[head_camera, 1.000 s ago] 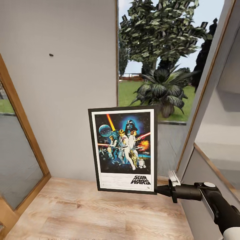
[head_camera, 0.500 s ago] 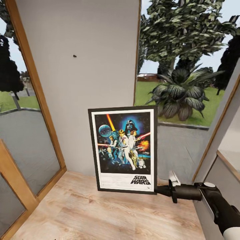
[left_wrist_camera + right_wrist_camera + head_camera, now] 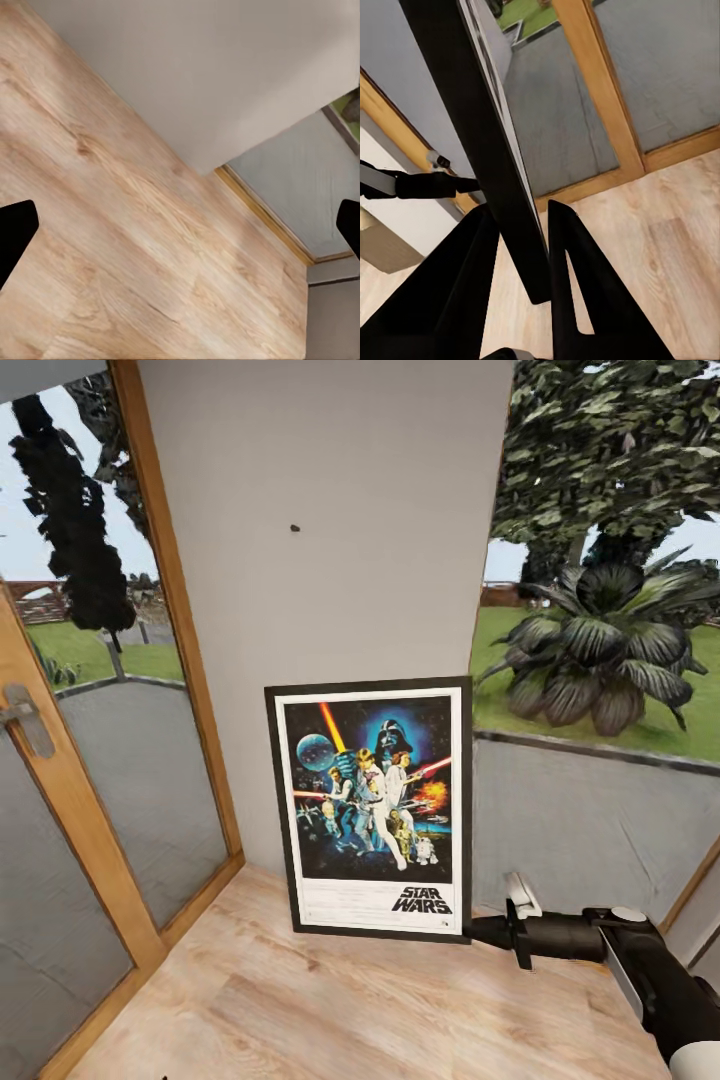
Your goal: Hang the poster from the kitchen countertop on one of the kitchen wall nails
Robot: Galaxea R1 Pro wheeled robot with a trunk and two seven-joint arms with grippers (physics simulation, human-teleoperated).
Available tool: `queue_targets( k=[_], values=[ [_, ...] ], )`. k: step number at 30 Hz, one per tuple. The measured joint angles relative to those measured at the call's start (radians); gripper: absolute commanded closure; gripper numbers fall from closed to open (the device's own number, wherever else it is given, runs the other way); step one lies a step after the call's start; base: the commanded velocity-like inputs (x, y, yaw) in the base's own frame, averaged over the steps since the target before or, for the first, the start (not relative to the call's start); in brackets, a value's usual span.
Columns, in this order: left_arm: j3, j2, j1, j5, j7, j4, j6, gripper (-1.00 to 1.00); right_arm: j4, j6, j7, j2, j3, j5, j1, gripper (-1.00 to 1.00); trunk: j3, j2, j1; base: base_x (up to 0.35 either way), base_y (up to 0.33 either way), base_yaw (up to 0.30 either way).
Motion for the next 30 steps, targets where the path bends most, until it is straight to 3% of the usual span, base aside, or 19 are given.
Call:
queue_targets(
  k=[14,23,26,30],
  values=[
    [-0.001,0.001,0.000,-0.001,0.000,-0.001,0.000,-1.00,0.001,0.000,0.000,0.001,-0.001,0.000,0.004,1.00,0.000,0.000,0.000,0.237,0.271,0.007],
    [-0.003,-0.001,0.000,-0.005,0.000,0.000,0.002,-1.00,-0.005,-0.003,-0.004,0.009,0.000,0.000,0.004,1.00,0.006,0.000,0.000,0.105,0.119,-0.149],
    [-0.004,-0.002,0.000,-0.006,0.001,0.000,0.002,-1.00,-0.100,0.004,-0.038,0.030,0.001,0.000,0.002,1.00,0.006,0.000,0.000,0.007,0.008,-0.042],
    [-0.006,-0.017,0.000,-0.008,0.001,-0.001,0.003,-1.00,-0.265,0.070,-0.148,0.087,0.002,-0.037,-0.005,1.00,0.007,0.000,0.000,0.003,0.003,-0.014]
  ],
)
